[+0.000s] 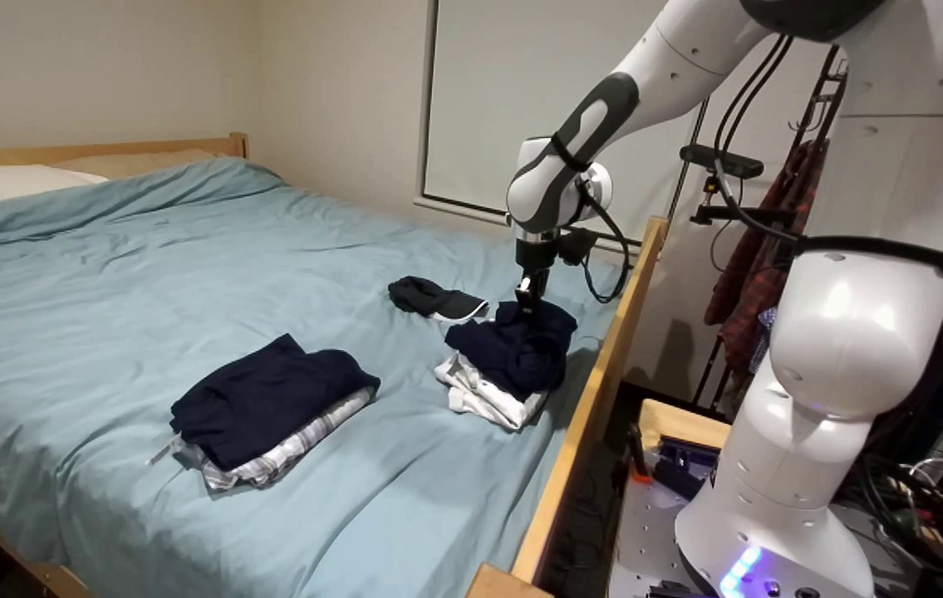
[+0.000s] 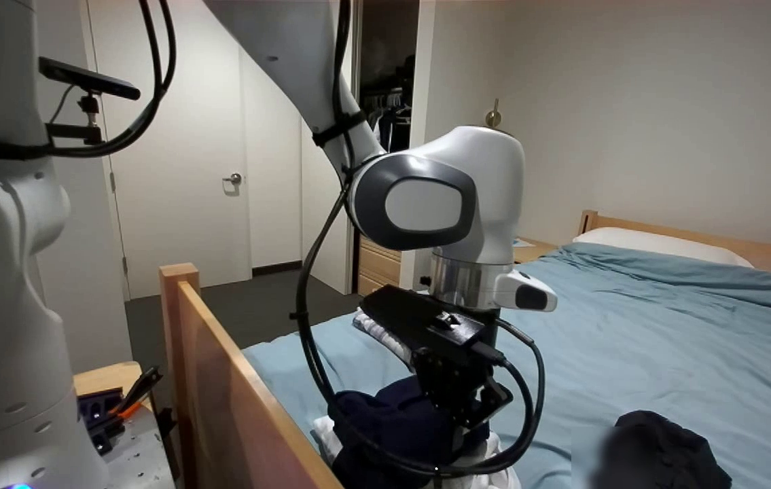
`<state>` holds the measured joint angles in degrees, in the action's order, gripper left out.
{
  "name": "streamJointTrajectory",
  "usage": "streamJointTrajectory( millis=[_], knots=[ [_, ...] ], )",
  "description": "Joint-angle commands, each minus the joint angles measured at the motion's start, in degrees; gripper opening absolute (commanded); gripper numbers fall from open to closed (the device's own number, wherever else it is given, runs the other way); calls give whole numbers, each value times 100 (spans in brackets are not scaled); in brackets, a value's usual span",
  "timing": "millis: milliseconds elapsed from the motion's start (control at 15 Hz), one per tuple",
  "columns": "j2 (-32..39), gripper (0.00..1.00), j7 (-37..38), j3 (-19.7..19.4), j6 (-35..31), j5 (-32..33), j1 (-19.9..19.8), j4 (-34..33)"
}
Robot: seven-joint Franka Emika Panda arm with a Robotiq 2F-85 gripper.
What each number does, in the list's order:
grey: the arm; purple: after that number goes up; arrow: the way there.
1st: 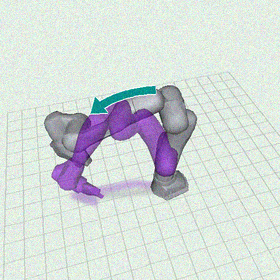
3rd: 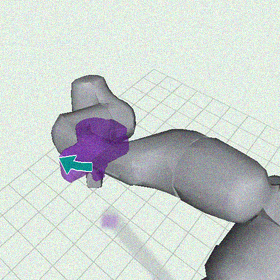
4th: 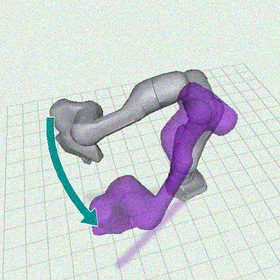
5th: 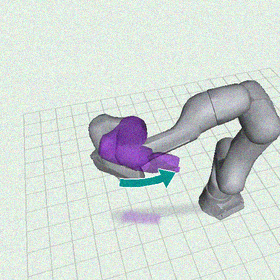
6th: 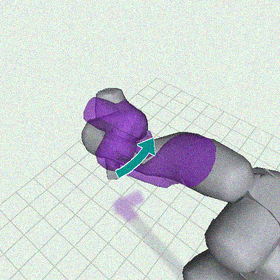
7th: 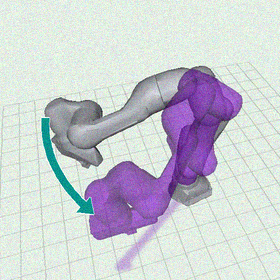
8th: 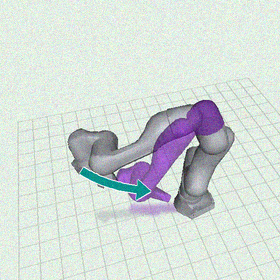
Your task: Put the black shirt on the white shirt
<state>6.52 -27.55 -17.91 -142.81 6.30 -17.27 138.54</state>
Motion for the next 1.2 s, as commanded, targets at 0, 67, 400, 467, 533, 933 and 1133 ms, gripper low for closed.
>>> streamJointTrajectory(
  millis=[0, 67, 400, 467, 533, 933, 1133],
  knots=[
    [209, 44, -641, 49, -194, -144, -247, -240],
    [200, 49, -838, 79, -279, -231, -291, -241],
    [-101, 80, -2187, 422, -1000, -1154, -328, -33],
    [-135, 88, -2450, 493, -1085, -1393, -323, -29],
    [-157, 93, -2678, 561, -1158, -1683, -327, -39],
    [-227, 100, -3399, 631, -1184, -3094, -319, -70],
    [-365, 100, -3123, 593, -1573, -3712, -263, 38]
  ],
)
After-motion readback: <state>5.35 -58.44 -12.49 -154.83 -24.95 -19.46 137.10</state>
